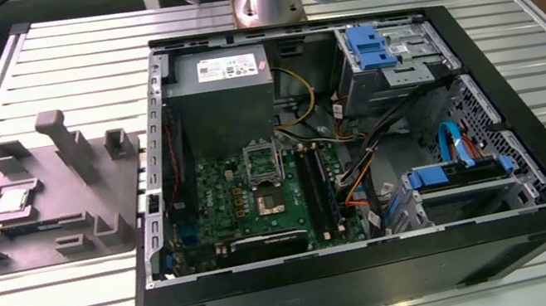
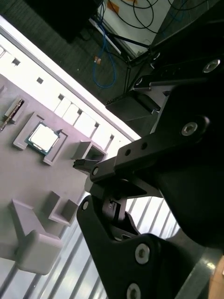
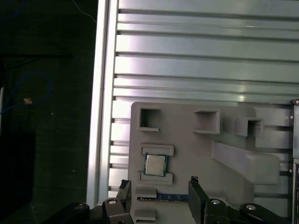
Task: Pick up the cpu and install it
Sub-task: 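Pick up the cpu and move it towards the insertion slot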
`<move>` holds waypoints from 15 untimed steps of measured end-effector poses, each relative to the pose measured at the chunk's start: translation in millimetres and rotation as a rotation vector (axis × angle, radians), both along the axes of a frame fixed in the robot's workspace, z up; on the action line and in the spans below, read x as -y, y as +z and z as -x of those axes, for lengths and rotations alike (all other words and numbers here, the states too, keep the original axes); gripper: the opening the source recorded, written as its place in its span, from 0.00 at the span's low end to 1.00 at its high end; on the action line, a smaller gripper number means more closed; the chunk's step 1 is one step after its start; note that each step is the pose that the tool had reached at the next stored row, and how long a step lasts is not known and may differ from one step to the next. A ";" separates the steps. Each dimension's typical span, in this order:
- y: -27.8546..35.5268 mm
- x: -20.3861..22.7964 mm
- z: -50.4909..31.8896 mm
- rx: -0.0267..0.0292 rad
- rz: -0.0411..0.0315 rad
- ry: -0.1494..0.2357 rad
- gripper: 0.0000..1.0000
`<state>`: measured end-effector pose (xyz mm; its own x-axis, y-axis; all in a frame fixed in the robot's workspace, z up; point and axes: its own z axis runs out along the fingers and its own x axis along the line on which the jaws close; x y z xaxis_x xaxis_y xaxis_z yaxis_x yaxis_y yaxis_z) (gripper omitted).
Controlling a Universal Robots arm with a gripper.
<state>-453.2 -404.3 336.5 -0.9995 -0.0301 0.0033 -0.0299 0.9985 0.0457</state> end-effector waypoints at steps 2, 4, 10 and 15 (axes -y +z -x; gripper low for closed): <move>-3.6 0.1 0.5 0.0001 -0.0011 0.007 0.60; -7.4 0.0 0.7 0.0000 -0.0013 0.037 0.60; -18.1 -0.1 1.2 -0.0001 -0.0013 0.053 0.60; -27.2 0.0 2.0 -0.0001 0.0004 0.022 0.60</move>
